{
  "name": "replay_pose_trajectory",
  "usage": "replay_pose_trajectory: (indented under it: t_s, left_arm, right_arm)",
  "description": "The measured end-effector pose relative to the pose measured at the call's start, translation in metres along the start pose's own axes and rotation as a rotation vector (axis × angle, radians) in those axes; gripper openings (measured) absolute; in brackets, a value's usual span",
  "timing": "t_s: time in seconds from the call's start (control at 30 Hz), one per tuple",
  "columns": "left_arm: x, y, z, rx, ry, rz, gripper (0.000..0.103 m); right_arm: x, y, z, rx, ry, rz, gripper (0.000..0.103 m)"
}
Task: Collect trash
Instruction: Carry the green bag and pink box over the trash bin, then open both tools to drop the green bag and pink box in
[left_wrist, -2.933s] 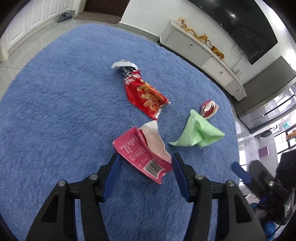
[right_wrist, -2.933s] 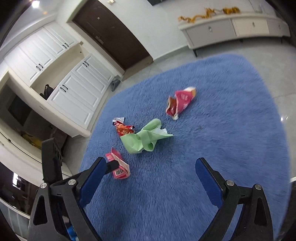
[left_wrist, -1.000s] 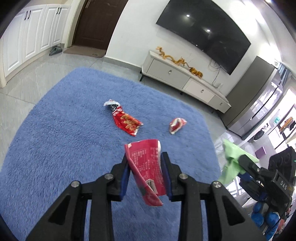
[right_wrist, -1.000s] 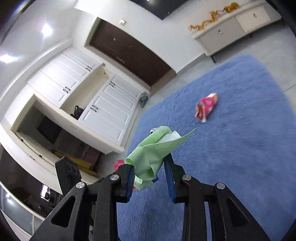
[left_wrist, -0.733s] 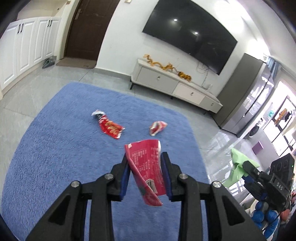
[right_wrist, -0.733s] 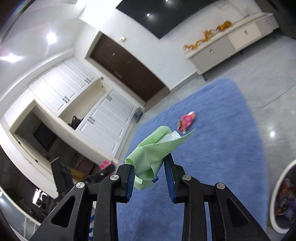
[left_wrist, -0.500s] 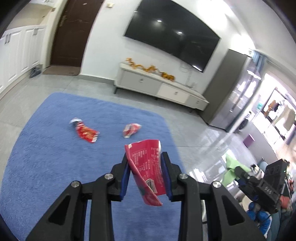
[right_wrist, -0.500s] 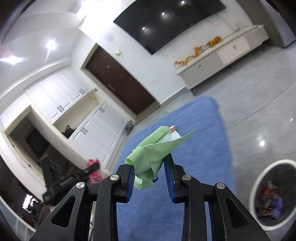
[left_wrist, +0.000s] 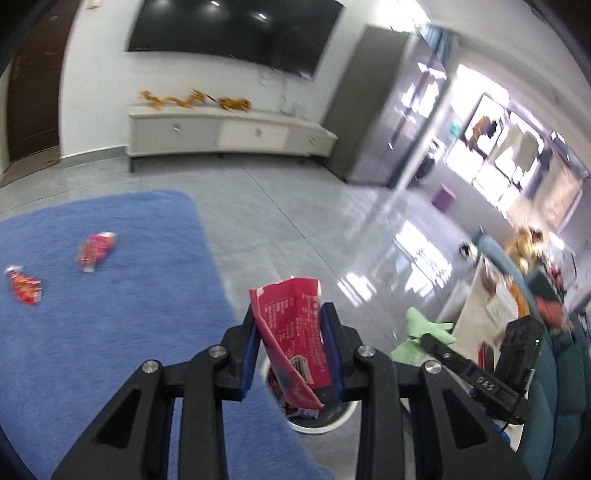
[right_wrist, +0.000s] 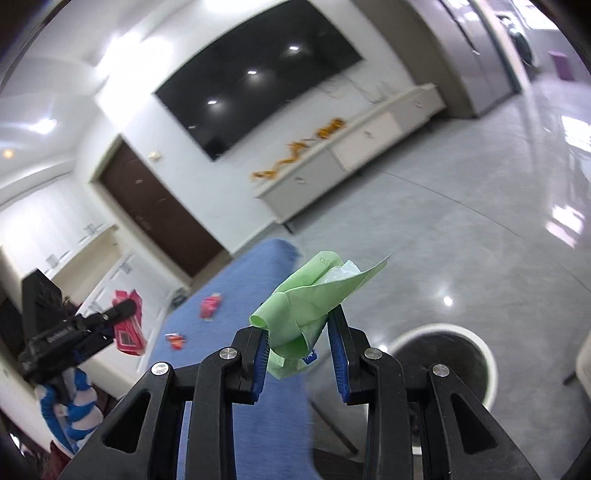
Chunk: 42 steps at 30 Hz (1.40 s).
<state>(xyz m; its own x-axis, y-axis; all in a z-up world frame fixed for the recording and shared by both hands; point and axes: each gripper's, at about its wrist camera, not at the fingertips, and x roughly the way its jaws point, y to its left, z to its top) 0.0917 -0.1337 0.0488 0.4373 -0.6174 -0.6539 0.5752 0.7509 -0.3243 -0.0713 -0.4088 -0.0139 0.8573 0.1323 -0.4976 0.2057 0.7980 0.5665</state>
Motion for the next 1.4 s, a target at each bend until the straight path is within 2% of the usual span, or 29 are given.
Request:
replay_pose_trajectory:
  t_s: [0.23,0.43,0.7,0.77,0.87,0.93,1.1,1.23,1.4]
  left_arm:
    - [0.1,-0.038,-0.013,0.063,0.174,-0.017,0.031]
    - [0.174,-0.049,-0.031,0.068,0.297,-0.014,0.032]
    - [0.229,-0.046,-0.052,0.045,0.407,-0.038,0.033]
    - [0.239,-0.046,-0.055,0.033,0.436,-0.054,0.04]
    - [0.246,-0.046,-0.06,0.032,0.45,-0.058,0.042]
    - [0.248,-0.046,-0.061,0.035,0.457,-0.061,0.042]
    - [0.241,-0.049,-0.063,0.036,0.453,-0.063,0.042]
    - [0.226,-0.051,-0.062,0.05,0.423,-0.054,0.042]
    - [0.197,-0.046,-0.058,0.088,0.338,0.021,0.042]
  right_arm:
    - [0.03,-0.071,-0.014,0.093,0.095,-0.114,0.031]
    - [0.066,-0.104,-0.03,0.136,0.191,-0.186,0.032]
    - [0.105,-0.138,-0.046,0.195,0.281,-0.235,0.035]
    - [0.108,-0.144,-0.051,0.206,0.297,-0.246,0.038]
    - [0.111,-0.148,-0.057,0.216,0.313,-0.263,0.041]
    - [0.113,-0.151,-0.059,0.22,0.319,-0.276,0.048]
    - [0.112,-0.149,-0.061,0.222,0.321,-0.29,0.054]
    - [0.11,-0.144,-0.06,0.213,0.315,-0.298,0.055]
    - [0.102,-0.134,-0.057,0.189,0.299,-0.302,0.056]
